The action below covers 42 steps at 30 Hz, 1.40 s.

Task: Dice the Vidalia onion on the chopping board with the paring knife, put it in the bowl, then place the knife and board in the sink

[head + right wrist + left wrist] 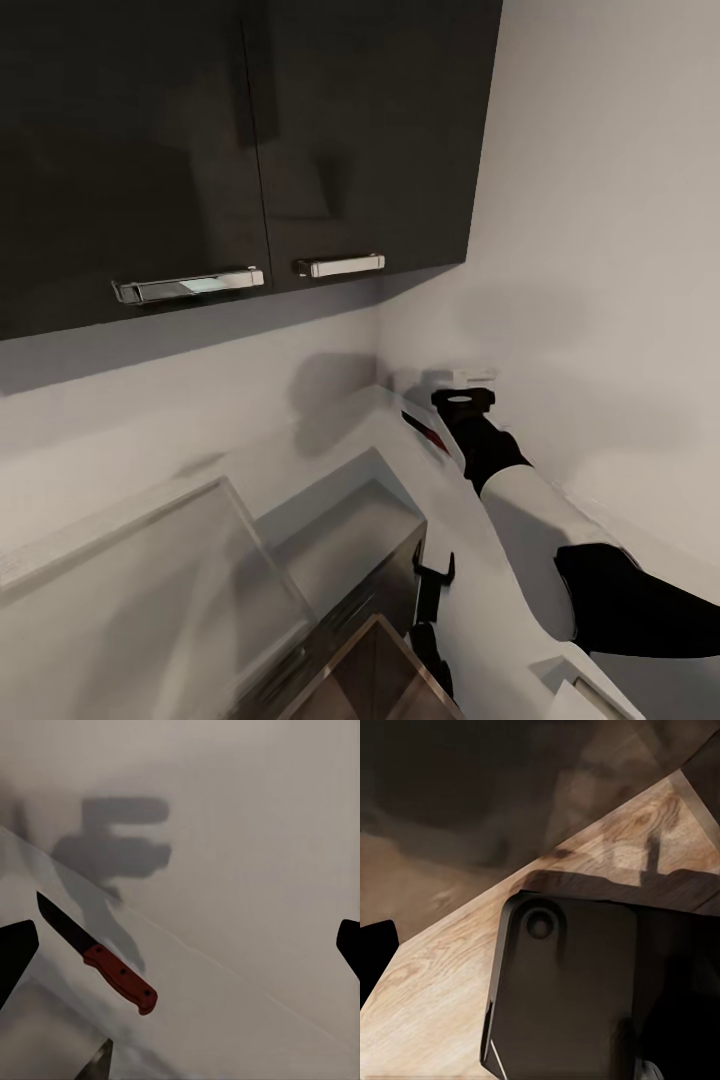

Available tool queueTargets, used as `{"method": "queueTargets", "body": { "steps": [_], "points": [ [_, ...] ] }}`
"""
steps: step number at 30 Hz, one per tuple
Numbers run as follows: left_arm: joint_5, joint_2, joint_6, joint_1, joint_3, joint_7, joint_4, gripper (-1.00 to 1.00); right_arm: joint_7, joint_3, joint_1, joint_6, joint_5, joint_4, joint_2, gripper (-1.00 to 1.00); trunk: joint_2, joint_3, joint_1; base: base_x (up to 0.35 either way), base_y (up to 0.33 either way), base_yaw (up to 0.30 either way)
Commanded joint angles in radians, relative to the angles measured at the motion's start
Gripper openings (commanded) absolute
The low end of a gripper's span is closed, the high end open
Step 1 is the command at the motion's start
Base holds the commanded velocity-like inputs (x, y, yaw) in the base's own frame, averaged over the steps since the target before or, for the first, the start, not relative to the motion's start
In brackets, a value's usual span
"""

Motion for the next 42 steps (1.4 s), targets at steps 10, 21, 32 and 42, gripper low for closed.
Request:
{"method": "queueTargets", "body": {
  "steps": [10, 21, 32, 42],
  "points": [
    [0.011, 0.0, 0.0, 0.0, 0.001, -0.009, -0.001, 1.0, -0.002, -0.001, 0.0, 0.007, -0.015, 0.053, -0.003, 1.0, -0.002, -0.006, 0.001, 0.0, 0.0, 0.0],
    [0.011, 0.0, 0.0, 0.0, 0.001, -0.009, -0.001, 1.0, 0.0, -0.001, 0.0, 0.004, -0.118, 0.064, -0.049, 1.0, -0.002, -0.023, 0.001, 0.0, 0.0, 0.0],
    [0.011, 0.0, 0.0, 0.0, 0.001, -0.009, -0.001, 1.0, 0.005, -0.001, 0.0, 0.001, -0.134, 0.064, -0.053, 1.0, -0.002, -0.041, 0.001, 0.0, 0.0, 0.0],
    [0.011, 0.0, 0.0, 0.0, 0.001, -0.009, -0.001, 1.0, 0.087, 0.0, 0.0, 0.001, -0.131, 0.063, -0.072, 1.0, -0.002, -0.057, 0.001, 0.0, 0.0, 0.0]
  ]
}}
